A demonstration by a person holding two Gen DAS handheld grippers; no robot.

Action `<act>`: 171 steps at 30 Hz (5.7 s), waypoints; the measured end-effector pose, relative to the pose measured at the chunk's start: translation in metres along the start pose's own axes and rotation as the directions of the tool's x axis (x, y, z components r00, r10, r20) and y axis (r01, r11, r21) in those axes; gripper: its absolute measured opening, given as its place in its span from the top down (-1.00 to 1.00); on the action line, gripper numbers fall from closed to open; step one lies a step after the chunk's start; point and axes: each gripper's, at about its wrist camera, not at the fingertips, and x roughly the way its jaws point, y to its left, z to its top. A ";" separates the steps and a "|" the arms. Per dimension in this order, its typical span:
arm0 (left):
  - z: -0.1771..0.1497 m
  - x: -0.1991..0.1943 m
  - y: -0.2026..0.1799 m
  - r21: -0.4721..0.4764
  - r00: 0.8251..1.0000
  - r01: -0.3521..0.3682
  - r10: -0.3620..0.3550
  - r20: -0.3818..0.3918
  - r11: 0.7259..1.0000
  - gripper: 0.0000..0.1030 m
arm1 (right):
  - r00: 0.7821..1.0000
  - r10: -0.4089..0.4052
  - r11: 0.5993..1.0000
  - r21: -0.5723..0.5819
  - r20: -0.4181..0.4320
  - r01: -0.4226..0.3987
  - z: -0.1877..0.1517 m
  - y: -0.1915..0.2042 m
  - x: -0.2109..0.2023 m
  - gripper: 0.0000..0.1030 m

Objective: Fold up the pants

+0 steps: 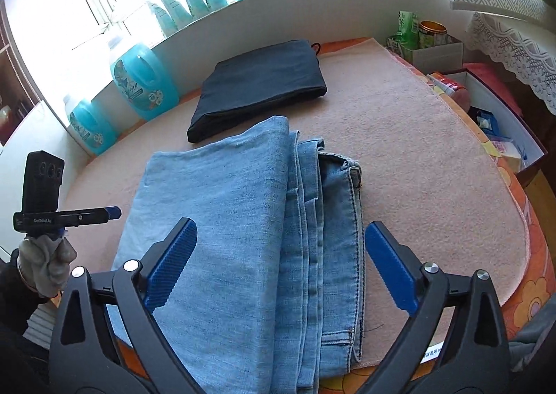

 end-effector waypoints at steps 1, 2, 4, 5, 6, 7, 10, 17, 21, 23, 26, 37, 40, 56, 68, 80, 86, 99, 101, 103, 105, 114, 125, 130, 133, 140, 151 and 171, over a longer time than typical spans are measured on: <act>-0.001 0.002 0.001 -0.010 1.000 0.006 -0.006 -0.004 1.000 -0.09 | 1.000 -0.021 0.999 -0.037 -0.023 0.020 0.002 0.002 0.008 -0.96; -0.002 0.005 0.001 -0.015 1.000 0.010 -0.010 -0.010 1.000 -0.09 | 0.998 -0.051 0.996 -0.077 -0.038 0.048 0.003 0.004 0.015 -0.96; -0.003 0.010 -0.001 -0.012 1.000 0.007 -0.007 -0.016 1.000 -0.09 | 0.992 -0.115 0.985 -0.134 -0.055 0.107 0.005 0.004 0.027 -0.95; -0.003 0.012 -0.001 -0.010 1.000 0.004 -0.004 -0.018 1.000 -0.09 | 0.991 -0.115 0.985 -0.137 -0.066 0.105 0.005 0.001 0.031 -0.96; -0.004 0.015 -0.001 -0.014 1.000 0.008 -0.008 -0.022 1.000 -0.09 | 0.992 -0.100 0.988 -0.123 -0.081 0.090 0.006 -0.004 0.035 -0.96; -0.005 0.018 -0.001 -0.018 0.999 0.012 -0.013 -0.029 1.000 -0.09 | 0.993 -0.077 0.993 -0.101 -0.094 0.067 0.006 -0.009 0.038 -0.96; -0.005 0.026 0.001 -0.017 0.999 0.005 -0.006 -0.041 1.000 -0.09 | 0.994 -0.018 0.998 -0.059 -0.109 0.011 0.006 -0.021 0.046 -0.95; -0.006 0.034 0.000 -0.018 1.000 0.012 -0.013 -0.029 1.000 -0.09 | 0.993 0.058 0.998 -0.033 -0.106 -0.062 0.000 -0.031 0.055 -0.97; -0.005 0.039 -0.003 -0.017 1.000 0.017 -0.017 -0.015 1.000 -0.09 | 0.992 0.067 0.996 -0.051 -0.107 -0.073 -0.001 -0.027 0.054 -0.80; -0.005 0.040 -0.005 -0.010 1.000 0.006 -0.006 -0.015 1.000 -0.10 | 0.988 0.094 0.993 -0.057 -0.120 -0.102 -0.002 -0.022 0.053 -0.52; -0.003 0.044 -0.011 0.033 0.999 0.003 -0.002 -0.037 0.999 -0.10 | 0.986 0.110 0.993 -0.036 -0.124 -0.115 -0.003 -0.019 0.054 -0.29; 0.000 0.053 -0.018 0.029 1.000 0.001 -0.001 0.001 1.000 0.22 | 0.992 0.070 0.995 -0.066 -0.101 -0.077 -0.001 -0.004 0.044 0.35; 0.001 0.052 -0.019 0.040 1.000 -0.010 0.010 0.006 0.999 0.41 | 0.994 0.054 0.996 -0.060 -0.095 -0.060 0.000 -0.001 0.043 0.39; 0.005 0.024 -0.046 0.107 0.996 0.044 -0.053 0.077 0.993 0.75 | 0.999 0.027 0.997 -0.070 0.017 -0.026 0.008 0.032 -0.002 0.54; 0.027 0.005 -0.068 0.161 0.986 0.079 -0.100 0.131 0.984 0.77 | 0.997 0.022 0.988 -0.156 0.080 -0.009 0.033 0.068 -0.033 0.55; 0.075 -0.018 -0.083 0.212 0.965 0.076 -0.126 0.229 0.974 0.80 | 0.986 0.009 0.976 -0.216 0.164 0.027 0.087 0.093 -0.050 0.57; 0.108 -0.027 -0.088 0.249 0.952 0.042 -0.114 0.284 0.968 0.81 | 0.980 0.009 0.966 -0.256 0.200 0.044 0.121 0.106 -0.044 0.58; 0.183 -0.034 -0.066 0.229 0.925 -0.007 -0.081 0.372 0.973 0.81 | 0.969 0.040 0.949 -0.314 0.243 0.040 0.203 0.115 0.006 0.58; 0.189 -0.033 -0.062 0.232 0.922 -0.017 -0.075 0.380 0.973 0.81 | 0.969 0.043 0.945 -0.324 0.243 0.040 0.212 0.114 0.016 0.58; 0.198 -0.029 -0.059 0.233 0.920 -0.026 -0.068 0.386 0.972 0.81 | 0.969 0.038 0.942 -0.332 0.245 0.047 0.221 0.116 0.025 0.58; 0.207 -0.025 -0.056 0.234 0.920 -0.033 -0.062 0.388 0.972 0.81 | 0.969 0.037 0.939 -0.340 0.246 0.050 0.230 0.116 0.033 0.58; 0.236 -0.009 -0.036 0.214 0.919 -0.045 -0.043 0.391 0.976 0.81 | 0.974 0.056 0.944 -0.329 0.219 0.020 0.257 0.103 0.073 0.58; 0.260 0.032 0.024 0.091 0.936 -0.056 0.021 0.351 0.994 0.81 | 0.994 0.013 0.948 -0.317 0.111 0.023 0.277 0.061 0.159 0.58; 0.268 0.049 0.048 0.055 0.939 -0.158 0.133 0.316 0.986 0.81 | 0.996 -0.077 0.957 -0.276 0.034 0.084 0.287 0.019 0.204 0.58; 0.266 0.043 0.054 0.030 0.931 -0.182 0.163 0.326 0.983 0.79 | 0.988 -0.151 0.955 -0.256 0.014 0.149 0.284 0.003 0.219 0.40; 0.249 0.027 0.027 0.127 0.924 -0.248 0.195 0.328 0.960 0.73 | 0.952 -0.295 0.918 -0.252 0.083 0.306 0.279 0.002 0.199 -0.16; 0.204 -0.007 -0.037 0.230 0.922 -0.274 0.186 0.340 0.934 0.66 | 0.938 -0.292 0.920 -0.212 0.185 0.328 0.246 0.032 0.110 -0.29; 0.085 -0.085 -0.093 0.308 0.907 -0.269 0.132 0.401 0.912 -0.39 | 0.933 -0.269 0.942 -0.139 0.238 0.307 0.084 0.104 0.003 -0.97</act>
